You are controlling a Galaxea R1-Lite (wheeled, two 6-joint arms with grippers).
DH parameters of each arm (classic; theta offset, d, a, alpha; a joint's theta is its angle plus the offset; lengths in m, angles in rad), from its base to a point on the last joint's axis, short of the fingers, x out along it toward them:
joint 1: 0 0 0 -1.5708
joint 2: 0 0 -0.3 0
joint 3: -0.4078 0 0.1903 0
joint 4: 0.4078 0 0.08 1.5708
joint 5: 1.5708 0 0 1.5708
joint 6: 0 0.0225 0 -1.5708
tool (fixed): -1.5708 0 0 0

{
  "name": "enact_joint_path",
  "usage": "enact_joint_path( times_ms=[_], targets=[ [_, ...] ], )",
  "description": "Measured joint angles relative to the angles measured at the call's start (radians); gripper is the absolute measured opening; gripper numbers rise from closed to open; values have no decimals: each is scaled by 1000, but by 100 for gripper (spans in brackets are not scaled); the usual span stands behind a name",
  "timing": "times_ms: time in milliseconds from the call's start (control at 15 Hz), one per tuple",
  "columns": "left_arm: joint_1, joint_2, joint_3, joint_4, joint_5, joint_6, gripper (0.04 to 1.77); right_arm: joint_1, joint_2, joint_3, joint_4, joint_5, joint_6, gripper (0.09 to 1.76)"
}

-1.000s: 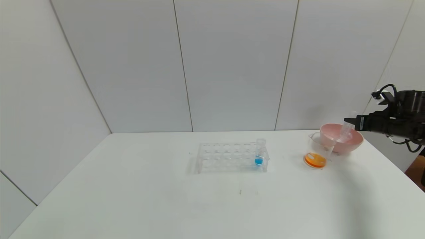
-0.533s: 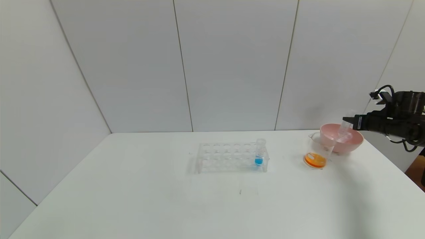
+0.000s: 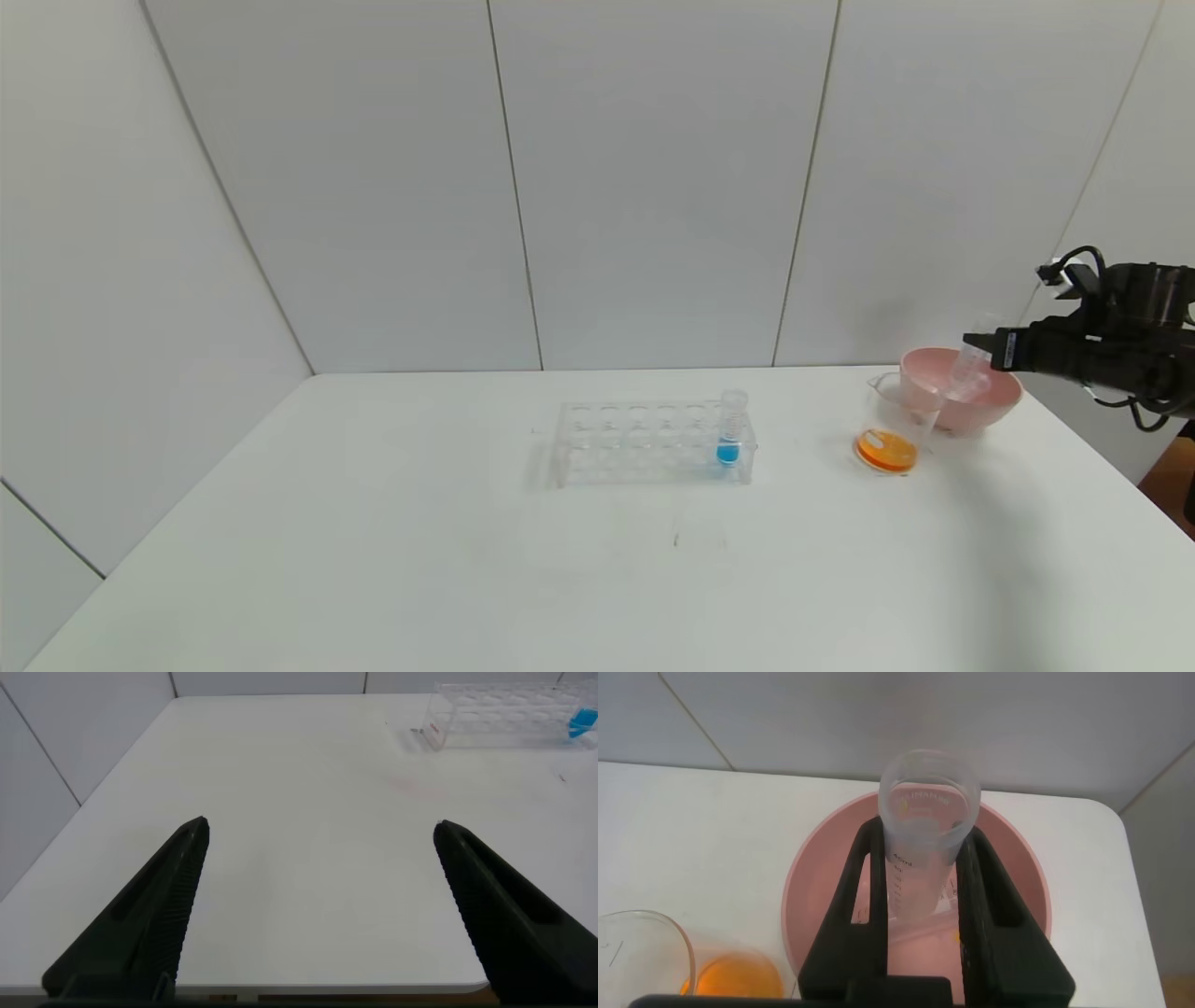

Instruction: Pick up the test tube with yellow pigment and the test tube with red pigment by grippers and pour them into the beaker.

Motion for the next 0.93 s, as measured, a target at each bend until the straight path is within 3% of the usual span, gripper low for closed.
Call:
enact_joint_path(
  times_ms=[400, 600, 933],
  targets=[
    [0, 0, 0, 0, 0, 0, 172, 4, 2, 4, -25, 6, -1, 50],
    [0, 0, 0, 0, 0, 0, 172, 4, 1, 11, -23, 6, 0, 90],
    [0, 0, 0, 0, 0, 0, 172, 4, -1, 17, -44, 4, -17, 128]
  ],
)
